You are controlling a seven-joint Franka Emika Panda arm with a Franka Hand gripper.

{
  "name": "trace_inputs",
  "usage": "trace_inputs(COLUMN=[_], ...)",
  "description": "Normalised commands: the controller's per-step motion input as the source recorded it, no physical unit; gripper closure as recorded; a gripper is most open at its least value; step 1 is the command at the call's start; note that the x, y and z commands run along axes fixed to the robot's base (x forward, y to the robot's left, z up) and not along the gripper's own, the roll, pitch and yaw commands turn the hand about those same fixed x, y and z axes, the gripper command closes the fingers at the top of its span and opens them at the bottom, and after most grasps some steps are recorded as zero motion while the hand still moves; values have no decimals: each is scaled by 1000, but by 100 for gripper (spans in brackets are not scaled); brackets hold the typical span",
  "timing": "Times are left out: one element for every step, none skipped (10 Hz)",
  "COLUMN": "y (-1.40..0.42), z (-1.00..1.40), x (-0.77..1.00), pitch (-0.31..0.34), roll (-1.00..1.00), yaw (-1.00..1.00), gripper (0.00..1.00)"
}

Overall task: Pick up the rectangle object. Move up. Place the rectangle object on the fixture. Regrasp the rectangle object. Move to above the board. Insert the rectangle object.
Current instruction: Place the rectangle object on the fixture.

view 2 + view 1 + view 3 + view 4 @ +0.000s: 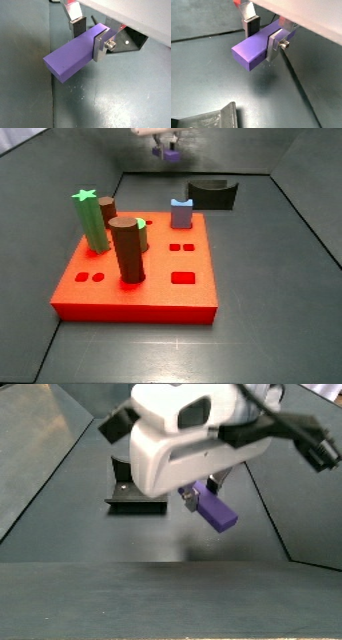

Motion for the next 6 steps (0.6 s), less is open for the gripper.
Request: trace_inputs(y=[-11, -14, -15, -18, -13, -13], z=[1000, 1000, 1000, 1000, 984, 861], x=[-19, -19, -20, -25, -29, -24], pitch=[93, 108, 114, 114, 106, 99], roll=[81, 93, 103, 99, 90, 84], yaw=[20, 25, 29, 30, 26, 24], gripper=[100, 100, 100, 100, 100, 100])
